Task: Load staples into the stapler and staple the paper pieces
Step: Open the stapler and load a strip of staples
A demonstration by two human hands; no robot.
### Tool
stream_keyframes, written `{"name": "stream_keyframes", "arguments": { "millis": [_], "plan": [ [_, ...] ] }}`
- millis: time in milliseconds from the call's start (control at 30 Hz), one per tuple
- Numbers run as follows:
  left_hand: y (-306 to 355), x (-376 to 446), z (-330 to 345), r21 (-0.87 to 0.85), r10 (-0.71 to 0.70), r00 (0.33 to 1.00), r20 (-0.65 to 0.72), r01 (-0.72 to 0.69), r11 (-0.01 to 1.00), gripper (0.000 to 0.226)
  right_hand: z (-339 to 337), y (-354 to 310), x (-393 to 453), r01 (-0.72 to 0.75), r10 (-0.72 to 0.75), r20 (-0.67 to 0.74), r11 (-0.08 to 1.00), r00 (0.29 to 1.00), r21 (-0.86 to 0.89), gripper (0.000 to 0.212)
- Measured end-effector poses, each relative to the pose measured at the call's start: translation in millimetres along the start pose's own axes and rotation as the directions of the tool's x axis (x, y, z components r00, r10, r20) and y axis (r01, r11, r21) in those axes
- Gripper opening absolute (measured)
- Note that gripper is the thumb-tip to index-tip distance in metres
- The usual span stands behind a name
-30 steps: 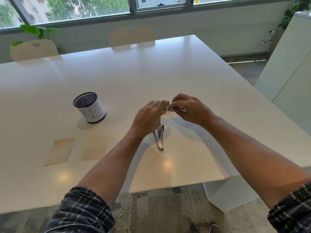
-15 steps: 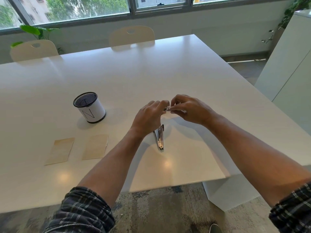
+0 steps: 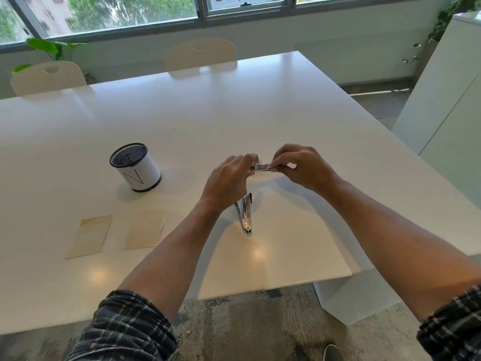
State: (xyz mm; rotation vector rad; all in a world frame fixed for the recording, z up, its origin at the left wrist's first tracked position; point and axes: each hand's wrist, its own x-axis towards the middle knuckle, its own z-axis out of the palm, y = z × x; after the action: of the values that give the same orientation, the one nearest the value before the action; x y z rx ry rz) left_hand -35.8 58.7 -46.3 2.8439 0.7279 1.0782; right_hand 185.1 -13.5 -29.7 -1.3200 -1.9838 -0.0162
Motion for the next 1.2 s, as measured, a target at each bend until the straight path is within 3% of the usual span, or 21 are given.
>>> {"name": "stream_keyframes", "arguments": {
  "millis": [233,667,900,1200],
  "plan": [
    [-0.7,0.2,0.4,-0.019,-0.022,1.0,-0.003,0.022,1.0,0.044,-1.5,4.7,-3.5,-0.026,0.026,0.014,1.0,1.0,-0.01,0.01],
    [-2.0,0.5,3.4,-0.044,-0.042,0.999,-0.02,0.041,0.998,0.039,-1.7,4.5,-8.4,-0.145,0.148,-0.107,0.989,0.983,0.036,0.007],
    [-0.3,0.8,4.5,-0.04,-0.019,1.0,-0.017,0.018,0.999,0.04,-0.1,6.3,-8.0,-0.086,0.086,-0.028,0.996,0.996,0.007,0.013],
    [1.7,1.4,4.7,-0.033,-0.029,1.0,0.011,0.03,0.999,0.039,1.7,6.7,-5.2,-0.159,0.159,-0.001,0.987,0.987,0.016,0.011]
  ]
}}
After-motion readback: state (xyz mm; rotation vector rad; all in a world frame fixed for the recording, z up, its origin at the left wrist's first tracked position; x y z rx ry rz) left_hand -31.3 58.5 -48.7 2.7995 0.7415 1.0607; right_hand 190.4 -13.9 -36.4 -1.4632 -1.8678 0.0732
